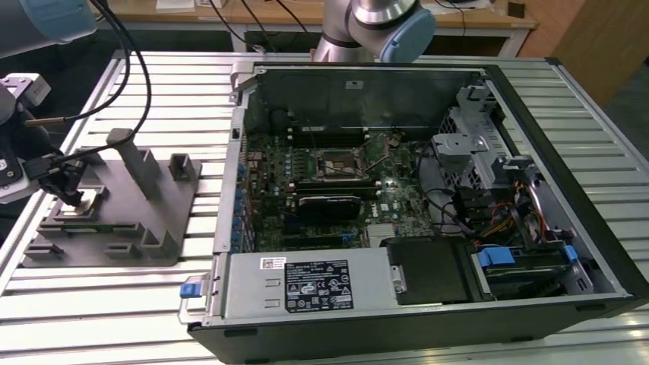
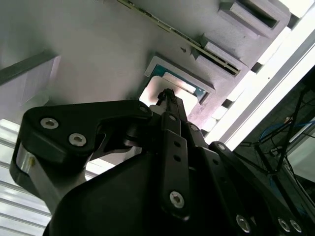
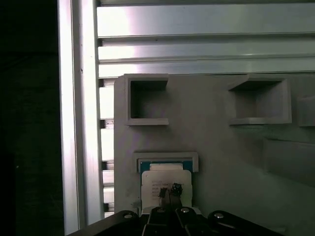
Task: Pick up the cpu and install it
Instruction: 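Pick up the cpu and move it towards the insertion slot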
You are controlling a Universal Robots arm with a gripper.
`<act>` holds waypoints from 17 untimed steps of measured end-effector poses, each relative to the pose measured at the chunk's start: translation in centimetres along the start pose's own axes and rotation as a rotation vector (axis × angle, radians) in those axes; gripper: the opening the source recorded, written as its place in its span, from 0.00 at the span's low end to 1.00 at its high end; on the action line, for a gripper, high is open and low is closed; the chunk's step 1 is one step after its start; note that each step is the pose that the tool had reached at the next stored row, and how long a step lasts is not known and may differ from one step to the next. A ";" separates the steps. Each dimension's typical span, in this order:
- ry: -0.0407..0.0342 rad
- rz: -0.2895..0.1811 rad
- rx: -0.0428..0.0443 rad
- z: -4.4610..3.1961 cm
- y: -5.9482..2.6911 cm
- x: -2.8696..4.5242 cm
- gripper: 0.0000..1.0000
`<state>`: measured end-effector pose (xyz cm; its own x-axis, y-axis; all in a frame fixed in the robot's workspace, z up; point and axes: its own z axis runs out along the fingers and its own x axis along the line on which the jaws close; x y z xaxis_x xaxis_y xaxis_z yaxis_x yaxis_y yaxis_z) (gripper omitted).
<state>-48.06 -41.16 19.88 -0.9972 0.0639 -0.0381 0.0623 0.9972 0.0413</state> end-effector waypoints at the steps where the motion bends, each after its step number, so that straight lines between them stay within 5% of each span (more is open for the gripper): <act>1: 0.0000 0.000 0.0000 0.00 0.00 0.00 0.11; 6: -0.0002 0.000 0.0000 0.01 0.00 0.00 0.11; 11: -0.0002 0.000 0.0000 0.01 0.00 0.00 0.35; 14: -0.0002 0.000 0.0001 0.01 0.00 0.00 0.41; 17: -0.0003 0.000 0.0001 0.01 0.00 0.00 0.59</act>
<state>-48.06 -41.16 19.86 -0.9972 0.0638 -0.0383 0.0623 0.9972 0.0412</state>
